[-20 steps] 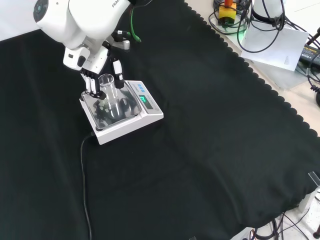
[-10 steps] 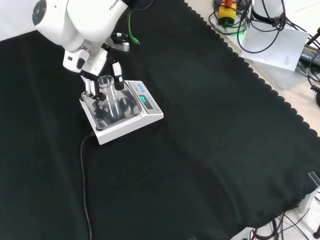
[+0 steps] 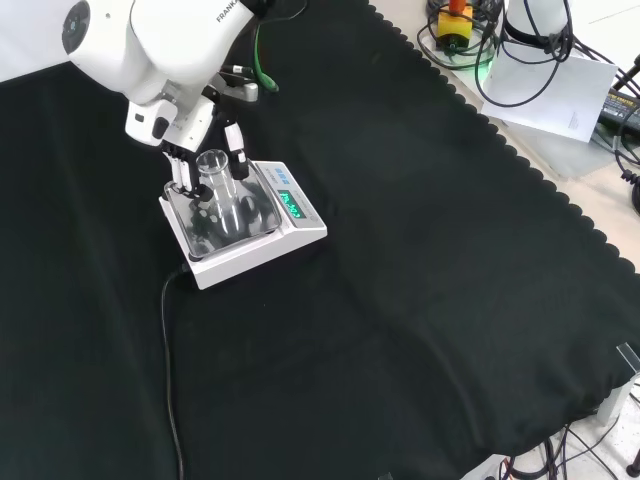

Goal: Put the beaker on the electronic balance.

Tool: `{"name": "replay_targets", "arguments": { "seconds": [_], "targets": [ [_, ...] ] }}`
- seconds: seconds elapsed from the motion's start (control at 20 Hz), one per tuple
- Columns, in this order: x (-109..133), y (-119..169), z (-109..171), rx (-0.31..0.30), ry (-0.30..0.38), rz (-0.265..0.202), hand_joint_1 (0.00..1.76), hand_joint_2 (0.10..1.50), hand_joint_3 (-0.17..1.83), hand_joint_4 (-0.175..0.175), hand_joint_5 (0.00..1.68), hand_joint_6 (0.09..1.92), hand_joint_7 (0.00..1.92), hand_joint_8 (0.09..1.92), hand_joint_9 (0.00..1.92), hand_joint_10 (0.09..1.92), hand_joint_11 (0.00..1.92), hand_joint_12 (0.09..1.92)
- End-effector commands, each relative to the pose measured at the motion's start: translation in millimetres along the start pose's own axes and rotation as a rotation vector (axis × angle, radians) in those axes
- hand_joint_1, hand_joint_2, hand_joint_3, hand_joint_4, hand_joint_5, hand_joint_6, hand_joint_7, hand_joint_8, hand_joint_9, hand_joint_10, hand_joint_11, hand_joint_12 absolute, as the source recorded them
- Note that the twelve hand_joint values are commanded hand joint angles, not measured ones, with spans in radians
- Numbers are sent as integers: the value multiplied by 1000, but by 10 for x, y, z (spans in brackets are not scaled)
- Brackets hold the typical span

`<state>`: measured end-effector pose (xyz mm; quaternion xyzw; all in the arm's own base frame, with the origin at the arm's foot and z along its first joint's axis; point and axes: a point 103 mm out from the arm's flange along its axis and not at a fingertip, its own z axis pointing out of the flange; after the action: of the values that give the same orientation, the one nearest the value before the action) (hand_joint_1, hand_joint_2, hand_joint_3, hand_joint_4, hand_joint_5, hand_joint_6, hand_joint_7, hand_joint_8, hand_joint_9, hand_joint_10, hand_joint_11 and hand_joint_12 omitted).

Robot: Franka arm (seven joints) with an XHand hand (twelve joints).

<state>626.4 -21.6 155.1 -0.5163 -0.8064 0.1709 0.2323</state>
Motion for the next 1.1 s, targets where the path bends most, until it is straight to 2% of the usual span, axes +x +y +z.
{"name": "replay_targets", "arguments": {
  "seconds": [0.05, 0.3, 0.45, 0.5, 0.6, 0.75, 0.95, 1.1],
  "targets": [
    [-8, -15, 16, 15, -7, 5, 1069, 961, -115, -175, 919, 774, 804, 846, 1344, 488, 1495, 621],
    [-19, -22, 59, 28, -31, 14, 1023, 923, -174, -175, 785, 846, 738, 850, 1339, 446, 1462, 626],
    [-18, -42, 68, 37, -52, 19, 990, 875, -175, -171, 576, 939, 647, 864, 1286, 477, 1394, 679],
    [-18, -50, 68, 36, -57, 21, 969, 861, -175, -160, 500, 936, 597, 870, 1240, 508, 1349, 718],
    [-14, -76, 60, 23, -76, 28, 918, 839, -175, -122, 373, 843, 456, 865, 1075, 609, 1206, 849],
    [-6, -116, 26, 12, -86, 30, 822, 813, -174, -69, 269, 638, 272, 823, 731, 785, 934, 1104],
    [3, -130, 4, 21, -91, 31, 740, 789, -172, -40, 237, 443, 142, 774, 470, 873, 724, 1271],
    [-18, -185, -32, 29, -81, 24, 662, 756, -157, -21, 206, 320, 45, 699, 216, 884, 470, 1378]
  ]
}}
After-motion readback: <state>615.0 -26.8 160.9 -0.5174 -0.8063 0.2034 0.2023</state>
